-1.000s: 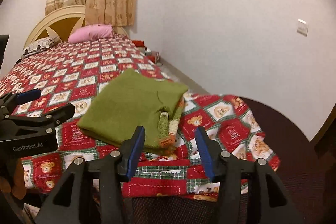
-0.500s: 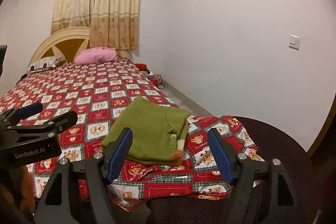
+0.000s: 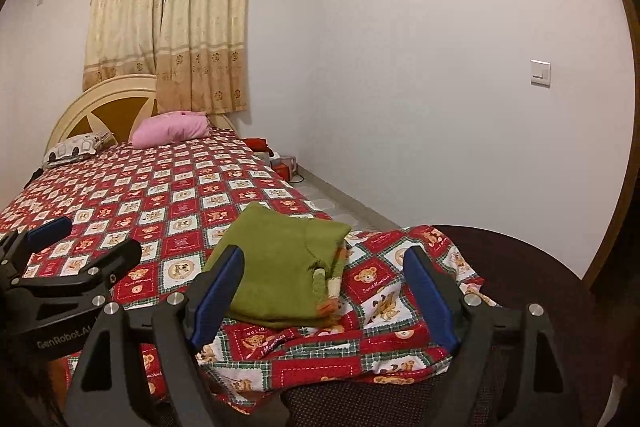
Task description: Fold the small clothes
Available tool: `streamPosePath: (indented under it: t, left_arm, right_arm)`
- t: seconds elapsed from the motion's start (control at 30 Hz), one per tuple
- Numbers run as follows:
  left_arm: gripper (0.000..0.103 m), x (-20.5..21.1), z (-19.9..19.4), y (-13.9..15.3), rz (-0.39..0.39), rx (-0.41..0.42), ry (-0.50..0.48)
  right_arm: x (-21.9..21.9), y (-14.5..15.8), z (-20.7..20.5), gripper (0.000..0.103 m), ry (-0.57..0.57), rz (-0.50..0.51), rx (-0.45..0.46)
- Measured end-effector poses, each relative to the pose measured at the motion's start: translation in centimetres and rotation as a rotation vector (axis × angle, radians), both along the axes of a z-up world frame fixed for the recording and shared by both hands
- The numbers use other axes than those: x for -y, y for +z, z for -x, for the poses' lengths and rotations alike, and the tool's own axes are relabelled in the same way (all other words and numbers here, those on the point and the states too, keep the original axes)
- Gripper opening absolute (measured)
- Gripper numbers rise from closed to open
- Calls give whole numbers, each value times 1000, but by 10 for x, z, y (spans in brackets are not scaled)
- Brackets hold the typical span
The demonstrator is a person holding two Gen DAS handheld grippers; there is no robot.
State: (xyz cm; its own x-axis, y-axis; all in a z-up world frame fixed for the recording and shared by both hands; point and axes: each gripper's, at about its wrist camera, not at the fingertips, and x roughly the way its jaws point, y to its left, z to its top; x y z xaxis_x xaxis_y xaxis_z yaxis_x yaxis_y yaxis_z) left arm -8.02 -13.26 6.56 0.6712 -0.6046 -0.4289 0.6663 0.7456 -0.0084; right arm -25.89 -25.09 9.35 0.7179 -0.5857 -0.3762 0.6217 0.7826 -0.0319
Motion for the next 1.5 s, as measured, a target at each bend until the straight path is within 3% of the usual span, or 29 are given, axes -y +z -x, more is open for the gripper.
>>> streamPosePath:
  t: [1.5]
  left_arm:
    - [103,3,6,-3,-33,4,-1]
  right_arm:
    - [4,-5,-2,83,-10,-17,-13]
